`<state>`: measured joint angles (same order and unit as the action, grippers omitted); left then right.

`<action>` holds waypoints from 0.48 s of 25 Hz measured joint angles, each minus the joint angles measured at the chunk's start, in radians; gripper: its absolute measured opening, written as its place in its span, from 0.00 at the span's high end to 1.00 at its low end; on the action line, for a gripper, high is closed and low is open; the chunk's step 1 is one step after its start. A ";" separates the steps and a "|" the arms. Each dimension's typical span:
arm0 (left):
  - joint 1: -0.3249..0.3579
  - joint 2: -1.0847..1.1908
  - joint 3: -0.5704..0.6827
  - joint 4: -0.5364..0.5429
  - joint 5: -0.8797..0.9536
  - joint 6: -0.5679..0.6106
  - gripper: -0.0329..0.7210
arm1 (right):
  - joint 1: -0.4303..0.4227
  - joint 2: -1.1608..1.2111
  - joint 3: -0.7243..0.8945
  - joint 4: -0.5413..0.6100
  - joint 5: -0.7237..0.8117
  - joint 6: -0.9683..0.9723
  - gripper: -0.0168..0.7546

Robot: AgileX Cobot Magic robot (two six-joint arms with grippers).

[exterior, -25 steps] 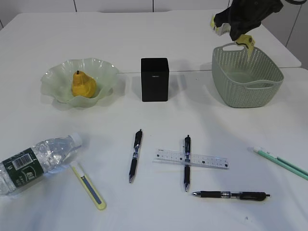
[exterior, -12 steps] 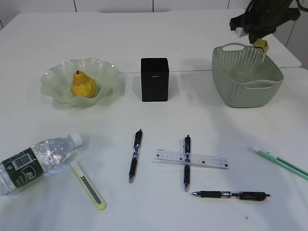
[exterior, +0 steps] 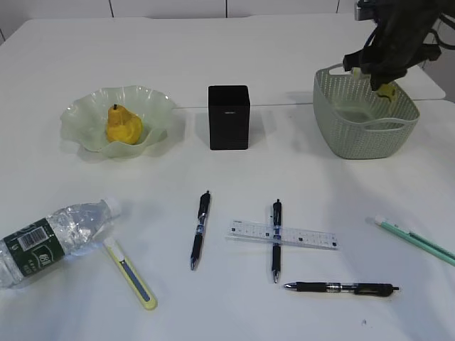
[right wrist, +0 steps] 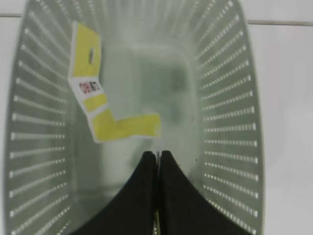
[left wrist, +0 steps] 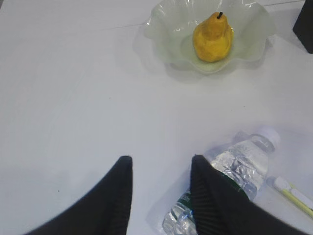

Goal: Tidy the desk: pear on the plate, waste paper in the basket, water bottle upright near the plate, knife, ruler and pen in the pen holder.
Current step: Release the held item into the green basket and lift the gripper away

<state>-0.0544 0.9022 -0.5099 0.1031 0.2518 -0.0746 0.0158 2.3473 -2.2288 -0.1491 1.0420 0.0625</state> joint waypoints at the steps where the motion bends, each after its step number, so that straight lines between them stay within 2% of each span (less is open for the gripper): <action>1: 0.000 0.000 0.000 -0.005 0.003 0.000 0.59 | -0.007 0.008 0.000 0.002 0.000 0.004 0.96; 9: 0.000 0.000 0.000 -0.039 0.012 0.000 0.59 | -0.033 0.031 0.000 0.052 -0.007 0.004 0.96; 12: 0.000 0.000 0.000 -0.059 0.012 0.000 0.59 | -0.033 0.031 0.000 0.082 -0.013 -0.004 0.93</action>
<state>-0.0544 0.9022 -0.5099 0.0443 0.2641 -0.0746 -0.0167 2.3781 -2.2288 -0.0667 1.0286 0.0585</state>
